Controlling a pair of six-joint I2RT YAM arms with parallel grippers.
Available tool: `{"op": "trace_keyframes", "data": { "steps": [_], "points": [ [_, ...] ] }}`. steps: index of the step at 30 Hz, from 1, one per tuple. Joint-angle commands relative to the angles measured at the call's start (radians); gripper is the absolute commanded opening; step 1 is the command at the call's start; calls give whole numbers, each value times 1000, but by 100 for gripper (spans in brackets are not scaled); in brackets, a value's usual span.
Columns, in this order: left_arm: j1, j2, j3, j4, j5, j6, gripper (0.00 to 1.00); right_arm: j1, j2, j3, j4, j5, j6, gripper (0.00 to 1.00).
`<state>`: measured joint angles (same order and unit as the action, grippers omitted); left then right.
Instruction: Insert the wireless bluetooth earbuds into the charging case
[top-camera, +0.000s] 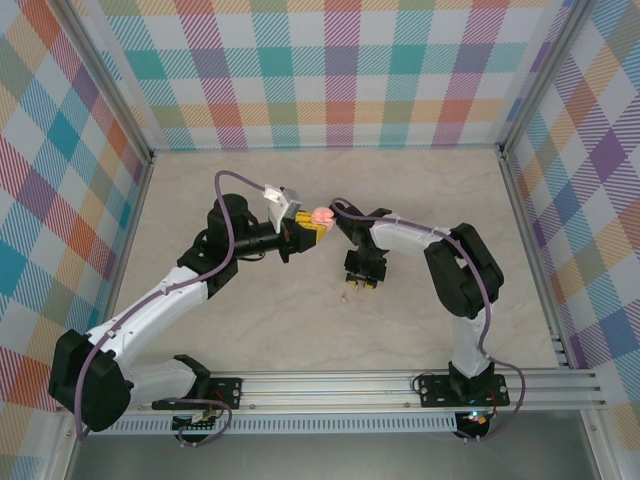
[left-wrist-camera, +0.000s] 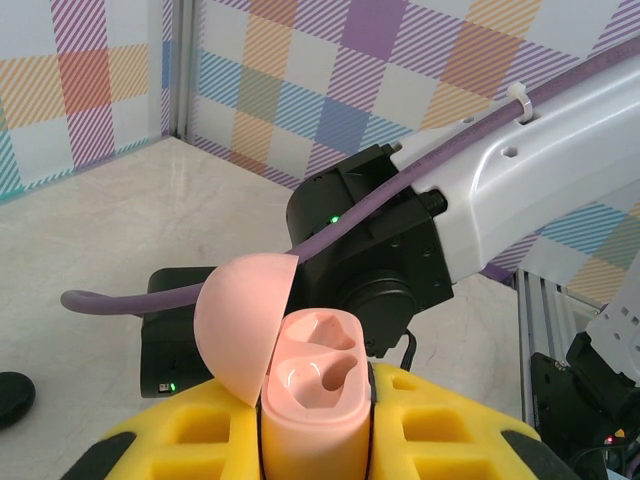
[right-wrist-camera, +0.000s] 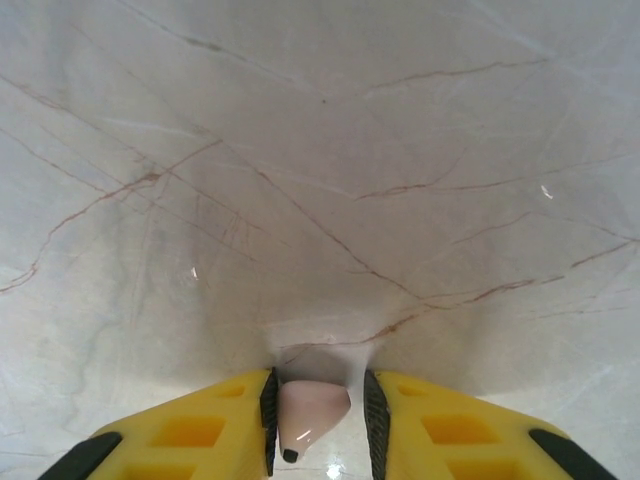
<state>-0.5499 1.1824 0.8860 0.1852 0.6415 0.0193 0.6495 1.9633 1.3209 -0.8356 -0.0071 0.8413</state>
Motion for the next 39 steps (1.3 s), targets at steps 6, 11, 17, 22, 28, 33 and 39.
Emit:
{"op": "trace_keyframes", "data": {
  "steps": [6, 11, 17, 22, 28, 33, 39],
  "points": [
    [-16, -27, 9, 3, 0, 19, 11, 12, 74, 19, 21, 14, -67, 28],
    [-16, -32, 10, -5, -2, 22, 11, 10, 54, 22, 12, 59, -117, 26],
    [-16, -29, 9, -4, -6, 12, 11, 1, 1, 1, 63, 85, -211, 26],
    [-16, -29, -1, -4, -37, -3, 12, -14, -69, -42, 126, 84, -279, 26],
    [-15, -19, -22, 5, -114, -43, 12, -50, -157, -102, 179, 90, -316, 26],
    [-15, 8, -45, 15, -182, -88, 12, -68, -260, -155, 216, 89, -323, 26],
    [-14, 49, -83, 80, -194, -136, 12, -71, -415, -195, 255, 90, -330, 27]
  ]
}}
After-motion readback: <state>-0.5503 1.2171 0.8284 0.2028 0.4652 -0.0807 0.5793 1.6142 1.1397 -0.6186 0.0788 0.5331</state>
